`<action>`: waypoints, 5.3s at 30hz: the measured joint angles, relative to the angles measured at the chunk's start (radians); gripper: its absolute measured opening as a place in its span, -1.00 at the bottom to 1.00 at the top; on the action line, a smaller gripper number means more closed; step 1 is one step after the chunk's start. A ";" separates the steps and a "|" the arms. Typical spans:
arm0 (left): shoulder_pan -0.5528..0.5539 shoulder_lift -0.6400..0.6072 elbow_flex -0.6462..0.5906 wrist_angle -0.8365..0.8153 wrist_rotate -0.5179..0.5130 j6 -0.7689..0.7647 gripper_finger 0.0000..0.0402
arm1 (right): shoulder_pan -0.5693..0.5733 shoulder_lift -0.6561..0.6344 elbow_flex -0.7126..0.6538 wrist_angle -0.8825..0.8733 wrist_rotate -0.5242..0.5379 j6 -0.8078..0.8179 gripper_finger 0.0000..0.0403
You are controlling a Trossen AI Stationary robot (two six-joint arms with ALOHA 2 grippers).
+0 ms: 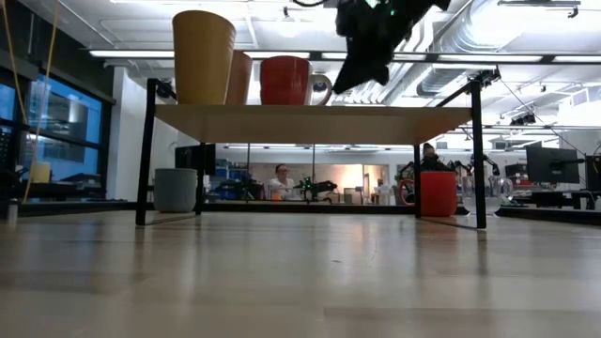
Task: Stack small to large cups/mugs on shelf
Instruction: Put the pink mug on the shelf, then put the brown mug on the shelf
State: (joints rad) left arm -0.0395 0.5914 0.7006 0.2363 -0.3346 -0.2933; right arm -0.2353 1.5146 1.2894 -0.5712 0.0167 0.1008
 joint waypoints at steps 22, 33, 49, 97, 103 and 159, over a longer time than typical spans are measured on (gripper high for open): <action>0.000 0.000 0.000 0.000 0.000 0.000 -0.99 | -0.020 0.000 -0.023 0.111 0.032 0.057 -1.00; 0.000 0.000 0.000 0.000 0.000 0.000 -0.99 | -0.015 -0.003 -0.012 -0.029 -0.026 0.032 -1.00; 0.000 0.027 0.000 0.000 0.002 0.001 -0.99 | 0.060 -0.349 0.075 -0.061 -0.062 0.029 -1.00; -0.305 0.511 0.736 -1.297 0.320 -0.349 -0.08 | 0.060 -0.906 -0.599 0.732 -0.100 0.216 -1.00; -0.551 0.719 0.741 -1.552 0.293 -0.389 -0.12 | 0.060 -0.906 -0.599 0.730 -0.100 0.215 -1.00; -0.377 0.693 0.581 -1.333 0.325 -0.701 -0.91 | 0.059 -0.905 -0.598 0.701 -0.099 0.213 -1.00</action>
State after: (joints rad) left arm -0.4164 1.2842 1.2819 -1.0965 -0.0099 -0.9943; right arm -0.1761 0.6094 0.6918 0.1297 -0.0826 0.3136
